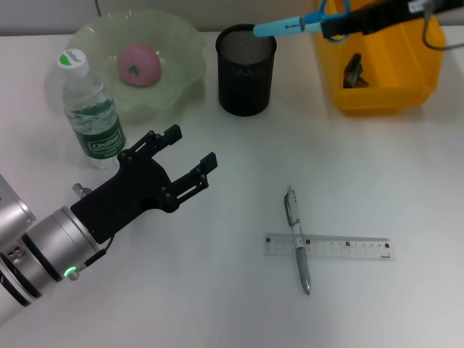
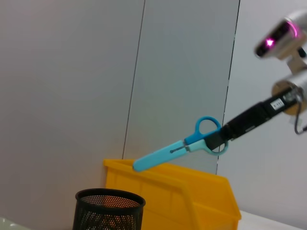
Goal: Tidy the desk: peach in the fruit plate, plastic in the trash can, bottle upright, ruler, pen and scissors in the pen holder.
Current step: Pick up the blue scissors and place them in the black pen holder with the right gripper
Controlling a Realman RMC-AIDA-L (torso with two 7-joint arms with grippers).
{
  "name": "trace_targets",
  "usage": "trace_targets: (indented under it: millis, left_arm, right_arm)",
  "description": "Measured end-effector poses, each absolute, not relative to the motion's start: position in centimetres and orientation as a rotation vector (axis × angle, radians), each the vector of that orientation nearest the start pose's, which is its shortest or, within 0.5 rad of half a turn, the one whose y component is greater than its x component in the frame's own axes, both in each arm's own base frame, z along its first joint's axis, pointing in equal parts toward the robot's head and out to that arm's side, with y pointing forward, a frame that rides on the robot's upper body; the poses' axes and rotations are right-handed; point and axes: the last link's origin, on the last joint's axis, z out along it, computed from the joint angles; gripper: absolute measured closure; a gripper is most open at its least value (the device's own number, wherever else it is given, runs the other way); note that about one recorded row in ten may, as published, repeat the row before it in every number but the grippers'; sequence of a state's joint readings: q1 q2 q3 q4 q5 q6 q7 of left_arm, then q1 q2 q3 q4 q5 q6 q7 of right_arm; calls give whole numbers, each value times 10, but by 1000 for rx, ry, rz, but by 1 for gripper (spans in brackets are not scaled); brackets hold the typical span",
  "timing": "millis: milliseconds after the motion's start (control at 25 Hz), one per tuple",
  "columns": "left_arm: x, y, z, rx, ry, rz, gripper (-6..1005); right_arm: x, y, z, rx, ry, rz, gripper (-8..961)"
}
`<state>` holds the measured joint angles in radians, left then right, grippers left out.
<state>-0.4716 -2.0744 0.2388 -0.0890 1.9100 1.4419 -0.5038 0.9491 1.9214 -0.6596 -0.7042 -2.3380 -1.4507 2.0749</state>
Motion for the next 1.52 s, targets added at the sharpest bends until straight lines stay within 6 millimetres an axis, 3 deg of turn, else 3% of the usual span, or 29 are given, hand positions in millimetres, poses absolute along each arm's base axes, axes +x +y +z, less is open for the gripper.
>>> trace_targets:
  millis: [200,360,760,1240,1440,1520]
  left_arm:
    - [-282,272,-76,-2267,-504,-995,212]
    - [-283,271,-76,-2265,-505,-992,211]
    - [-291,271,-71,-2259,-494,-958,212]
    - [-293,272,-68,-2245,-505,-955,211]
    - [-293,272,-69,-2256,-499,-950,211]
    - [-294,272,-67,-2277,-488,-947,211]
  right_arm:
    - [119,470,48,-2627,914,47,809]
    - [108,474,39,-2622,880,-16,800]
    - [99,478,3,-2591,797,-152,775]
    - [94,481,-1,-2567,768,-124,746]
    - [90,481,0,-2561,723,-66,513]
    - [88,475,5,-2575,690,13,491]
